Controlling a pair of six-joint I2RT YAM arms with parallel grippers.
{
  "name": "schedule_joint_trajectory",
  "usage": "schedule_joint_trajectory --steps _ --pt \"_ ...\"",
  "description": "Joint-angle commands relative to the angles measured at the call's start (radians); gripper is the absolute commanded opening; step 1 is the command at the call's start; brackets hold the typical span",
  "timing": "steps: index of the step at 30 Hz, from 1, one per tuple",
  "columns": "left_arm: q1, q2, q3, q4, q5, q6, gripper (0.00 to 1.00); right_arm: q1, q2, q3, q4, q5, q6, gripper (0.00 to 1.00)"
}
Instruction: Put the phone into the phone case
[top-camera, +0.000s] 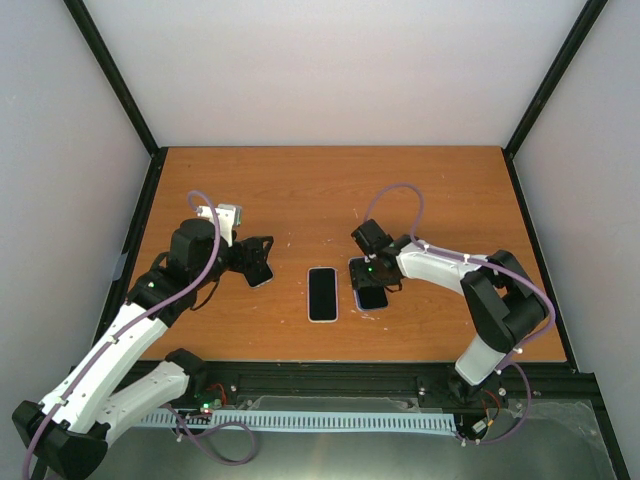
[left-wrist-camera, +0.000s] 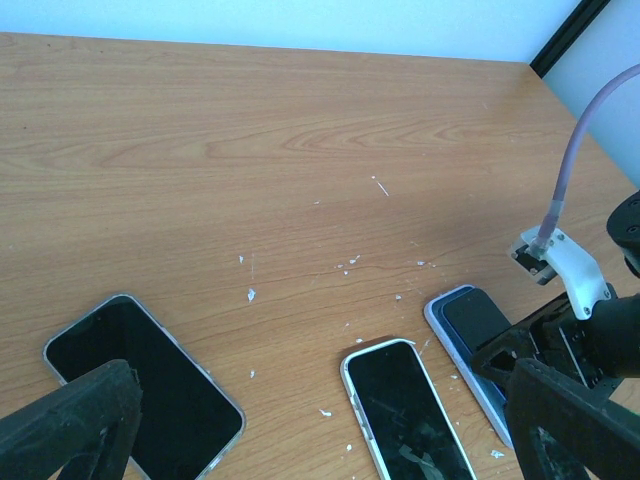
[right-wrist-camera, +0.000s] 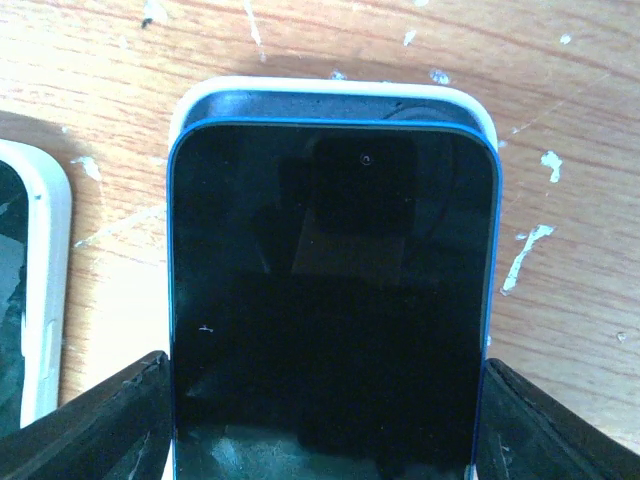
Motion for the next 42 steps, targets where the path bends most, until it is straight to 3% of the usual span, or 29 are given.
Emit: schedule_joint_trajectory --steps 1,33,42 --pt "-0.005 -0.012 0.012 0.009 0.002 -0.005 0.99 0.014 0.021 0.010 0.012 0.014 0.017 0.61" --pt "-0.005 -0.010 0.011 0.009 -0.001 -0.005 0.99 0.020 0.140 0.135 -0.045 0.111 0.036 0.66" --pt "-0.005 0.006 0.014 0.007 -0.008 -0.012 0.99 0.018 0.078 0.104 -0.026 0.113 0.056 0.89"
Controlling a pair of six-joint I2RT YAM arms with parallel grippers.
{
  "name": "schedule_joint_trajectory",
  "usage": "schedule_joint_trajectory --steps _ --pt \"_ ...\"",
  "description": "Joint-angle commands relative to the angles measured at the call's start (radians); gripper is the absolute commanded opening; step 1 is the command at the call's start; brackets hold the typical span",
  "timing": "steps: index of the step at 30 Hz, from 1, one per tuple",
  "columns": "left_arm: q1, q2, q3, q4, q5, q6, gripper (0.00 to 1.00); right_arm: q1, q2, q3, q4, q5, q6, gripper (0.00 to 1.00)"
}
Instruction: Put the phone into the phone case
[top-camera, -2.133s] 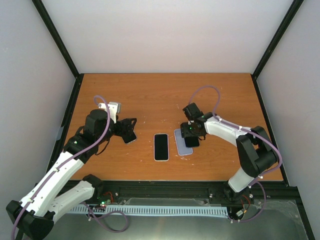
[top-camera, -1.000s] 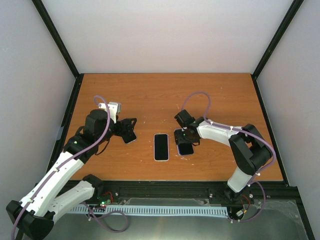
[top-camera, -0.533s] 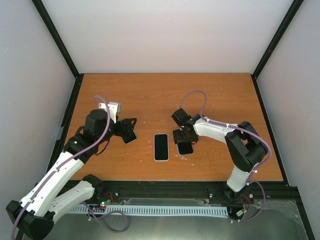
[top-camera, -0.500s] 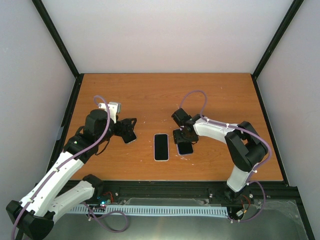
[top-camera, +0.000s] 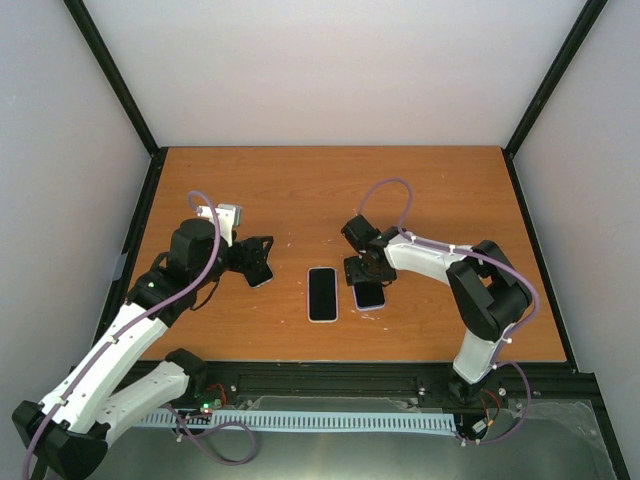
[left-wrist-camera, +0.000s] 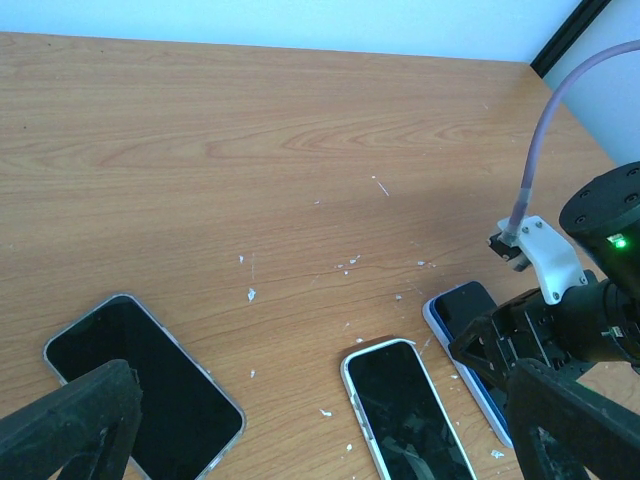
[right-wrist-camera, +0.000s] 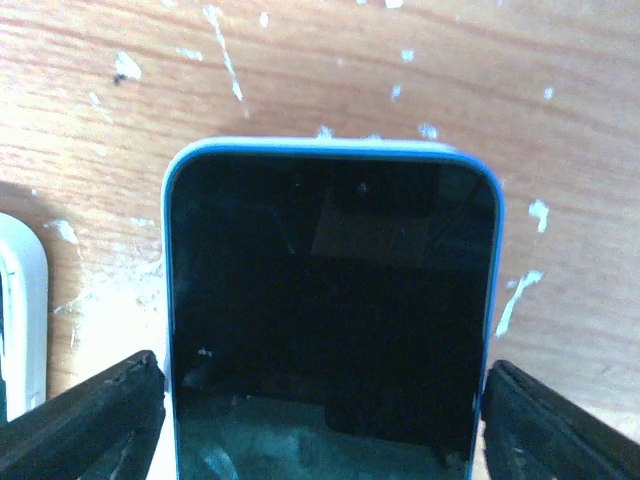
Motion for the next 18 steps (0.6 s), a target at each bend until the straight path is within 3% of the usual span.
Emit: schedule_joint_trajectory --steps 1,6,11,14,18 --pt "-0.004 0.012 0.017 0.005 -0.010 -0.019 0.99 -0.005 -0.043 -0.022 0.056 0.037 0.016 0.93" --pt "-0.005 0.026 -0.038 0.070 -0.058 -0.078 0.99 -0.043 -0.107 -0.084 0.098 -0.006 0.011 0.96" --pt "-0.005 0.017 -0.059 0.125 0.082 -0.149 0.99 -0.108 -0.173 -0.170 0.164 -0.101 -0.009 0.78" --pt "-0.005 0.061 -0.082 0.203 0.231 -0.174 0.93 -0.131 -0.201 -0.215 0.189 -0.147 -0.023 0.67" --pt "-0.005 0.197 -0.056 0.231 0.358 -0.203 0.84 -0.142 -0.211 -0.257 0.205 -0.188 -0.042 0.65"
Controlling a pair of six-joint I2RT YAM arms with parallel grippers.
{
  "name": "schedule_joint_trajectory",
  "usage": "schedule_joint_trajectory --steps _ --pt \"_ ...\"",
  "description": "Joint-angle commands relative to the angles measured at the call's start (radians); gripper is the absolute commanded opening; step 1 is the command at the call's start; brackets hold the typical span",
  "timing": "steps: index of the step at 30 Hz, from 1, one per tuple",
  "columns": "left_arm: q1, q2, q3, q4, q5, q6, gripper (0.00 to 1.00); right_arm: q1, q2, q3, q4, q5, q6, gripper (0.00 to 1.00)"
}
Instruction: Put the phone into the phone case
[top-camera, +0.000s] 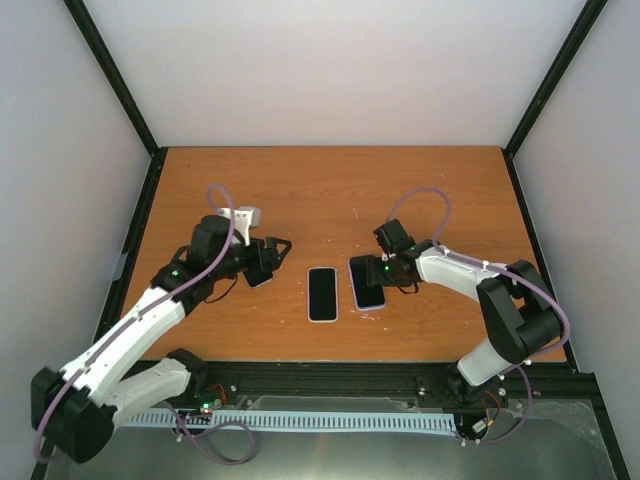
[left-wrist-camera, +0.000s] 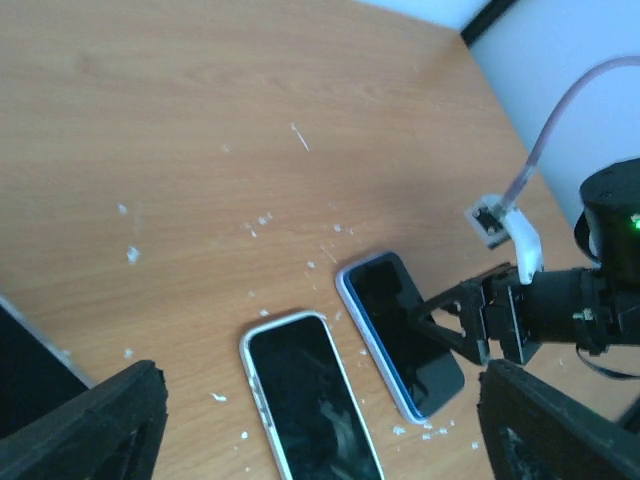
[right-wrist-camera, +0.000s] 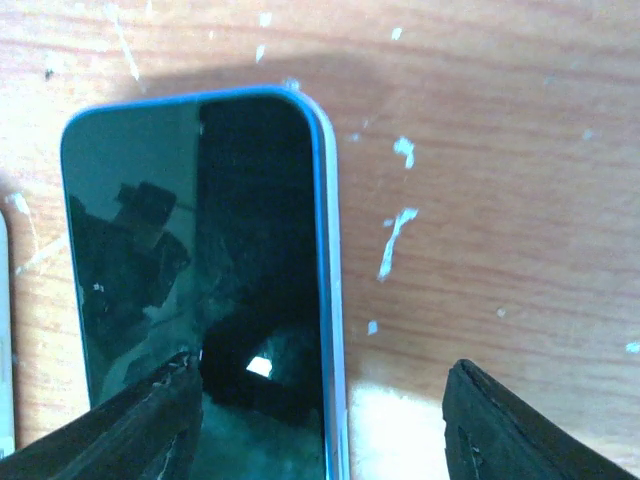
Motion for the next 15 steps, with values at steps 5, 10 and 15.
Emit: schedule_joint_trajectory --steps 5,10,15 --pt "-0.017 0.200 -0.019 0.227 0.277 -0.136 0.74 -0.007 -0.006 -0.070 0.089 -0.114 -0.032 0.69" --pt "-0.039 0.300 -0.078 0.367 0.324 -0.217 0.69 -0.006 0.018 -0.089 0.132 -0.143 -0.017 0.56" --pt "-0.053 0.373 -0.088 0.420 0.331 -0.250 0.66 -0.001 0.046 -0.089 0.139 -0.151 -0.002 0.51"
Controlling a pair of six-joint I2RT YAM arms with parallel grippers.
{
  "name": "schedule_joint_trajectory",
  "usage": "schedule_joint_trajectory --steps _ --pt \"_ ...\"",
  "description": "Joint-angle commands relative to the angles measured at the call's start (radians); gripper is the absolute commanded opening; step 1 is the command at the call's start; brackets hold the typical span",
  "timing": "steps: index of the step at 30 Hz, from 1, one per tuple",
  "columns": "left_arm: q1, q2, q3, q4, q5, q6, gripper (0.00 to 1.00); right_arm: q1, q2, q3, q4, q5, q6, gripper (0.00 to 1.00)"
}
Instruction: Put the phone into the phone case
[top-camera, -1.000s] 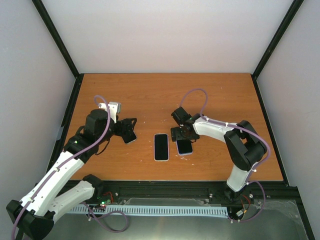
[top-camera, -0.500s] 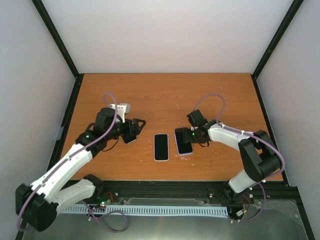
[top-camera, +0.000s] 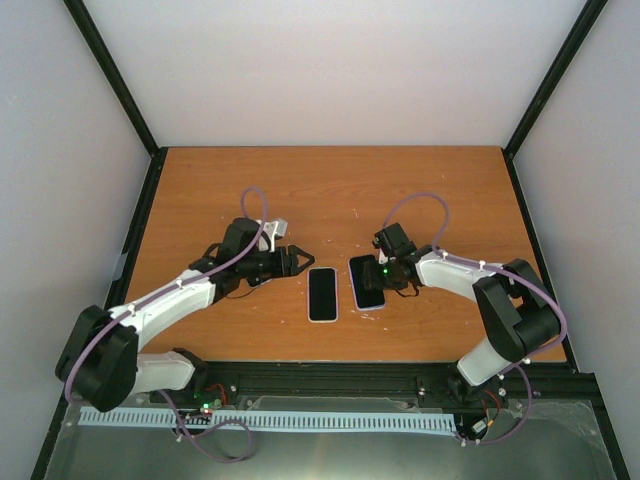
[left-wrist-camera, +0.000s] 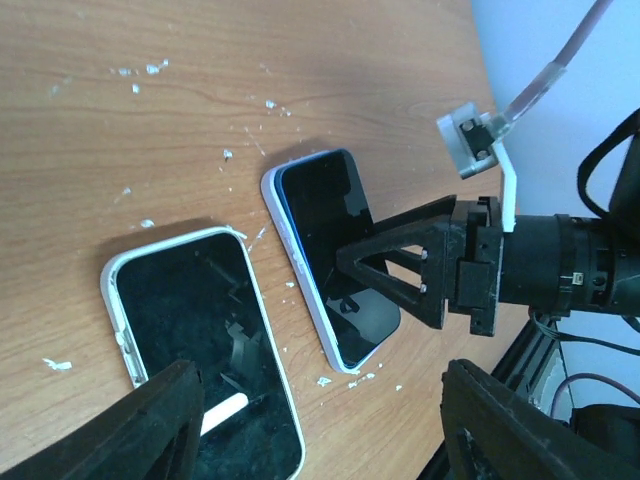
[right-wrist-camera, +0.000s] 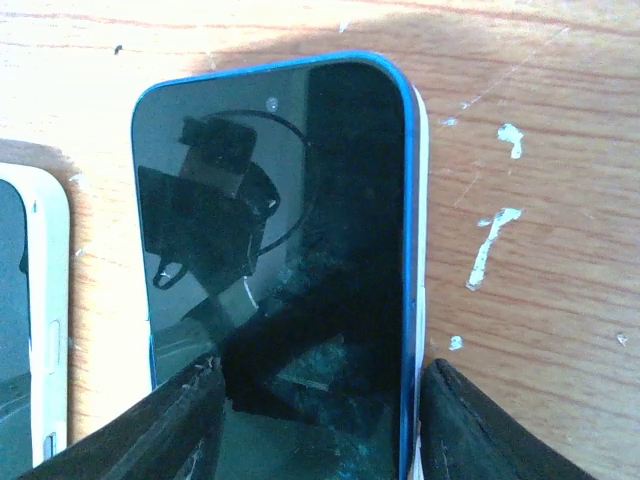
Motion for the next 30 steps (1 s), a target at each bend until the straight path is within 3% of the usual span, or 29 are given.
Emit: schedule_joint_trajectory --steps 1,12,30 --pt "-0.020 0.051 0.003 0.118 0.038 -0.060 0.65 0.007 0.042 -0.020 0.019 -0.024 0.016 0.51" --pt "-0.027 0.211 0.037 0.200 0.090 -0.080 0.55 0.015 -0.026 -0.095 0.194 -0.173 0.177 0.39" --pt "-0.046 0.492 0.160 0.231 0.111 -0.025 0.47 -0.014 -0.101 -0.262 0.645 -0.334 0.429 0.42"
